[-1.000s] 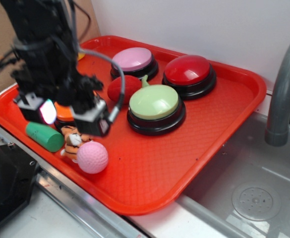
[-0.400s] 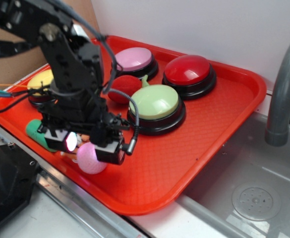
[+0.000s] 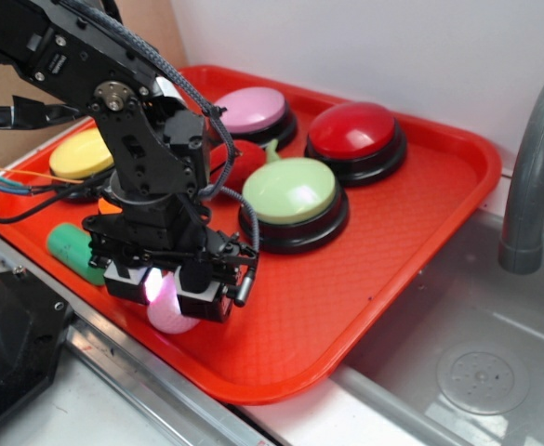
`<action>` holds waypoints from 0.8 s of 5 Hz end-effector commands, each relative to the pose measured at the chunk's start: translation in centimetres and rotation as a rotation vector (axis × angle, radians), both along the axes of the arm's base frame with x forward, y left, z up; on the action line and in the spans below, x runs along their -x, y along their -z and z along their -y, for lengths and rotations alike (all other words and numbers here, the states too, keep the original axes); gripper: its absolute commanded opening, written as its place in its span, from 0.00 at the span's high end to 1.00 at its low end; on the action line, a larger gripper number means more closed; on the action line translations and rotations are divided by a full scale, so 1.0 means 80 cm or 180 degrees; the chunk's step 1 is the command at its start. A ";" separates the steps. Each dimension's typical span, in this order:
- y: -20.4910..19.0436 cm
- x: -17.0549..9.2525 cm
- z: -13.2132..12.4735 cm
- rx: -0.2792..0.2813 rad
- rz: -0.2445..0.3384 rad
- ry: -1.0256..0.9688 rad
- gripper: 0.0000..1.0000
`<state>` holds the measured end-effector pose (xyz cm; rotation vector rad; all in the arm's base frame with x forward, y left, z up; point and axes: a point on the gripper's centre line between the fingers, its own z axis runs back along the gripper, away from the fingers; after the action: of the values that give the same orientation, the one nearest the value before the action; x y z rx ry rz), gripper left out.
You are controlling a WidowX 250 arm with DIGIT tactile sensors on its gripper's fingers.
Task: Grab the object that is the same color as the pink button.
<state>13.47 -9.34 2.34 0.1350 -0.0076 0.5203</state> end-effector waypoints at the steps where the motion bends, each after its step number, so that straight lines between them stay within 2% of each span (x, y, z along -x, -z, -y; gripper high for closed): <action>1: -0.044 -0.018 -0.009 0.0146 0.0205 0.0171 1.00; 2: -0.076 -0.042 -0.017 0.0399 0.0283 0.0484 1.00; 3: -0.108 -0.064 -0.034 0.0495 0.0297 0.0783 1.00; 4: -0.146 -0.081 -0.054 0.0388 0.0450 0.0991 1.00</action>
<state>19.12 -5.18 12.83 -0.0051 -0.0795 0.2147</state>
